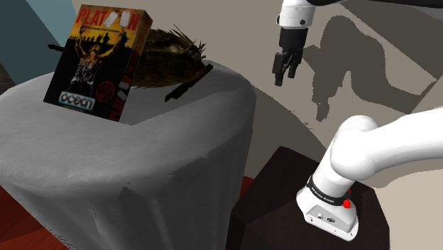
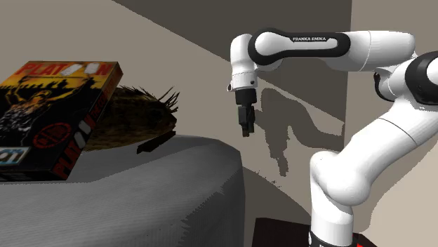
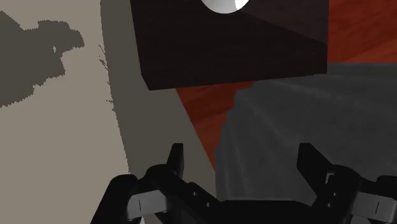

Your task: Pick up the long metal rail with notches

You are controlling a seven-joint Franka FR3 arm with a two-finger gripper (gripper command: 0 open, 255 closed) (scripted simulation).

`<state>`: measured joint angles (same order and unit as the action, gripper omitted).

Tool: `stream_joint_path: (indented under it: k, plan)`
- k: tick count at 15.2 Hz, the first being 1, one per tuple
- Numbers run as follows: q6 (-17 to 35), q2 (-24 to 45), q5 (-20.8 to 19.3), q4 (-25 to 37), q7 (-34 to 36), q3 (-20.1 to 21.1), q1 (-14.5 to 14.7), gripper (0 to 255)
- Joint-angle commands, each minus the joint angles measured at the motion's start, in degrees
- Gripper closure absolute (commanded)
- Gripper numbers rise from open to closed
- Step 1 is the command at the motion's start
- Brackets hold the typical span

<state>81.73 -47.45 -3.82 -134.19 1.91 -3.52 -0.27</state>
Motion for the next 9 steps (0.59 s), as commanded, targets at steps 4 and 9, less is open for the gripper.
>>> stream_joint_path:
  k: [4,9]
  plan:
    - [1.70,2.12,4.34,1.56,10.68,4.70,-1.48,0]
    - [5.19,7.68,9.84,6.21,28.08,12.12,-4.45,0]
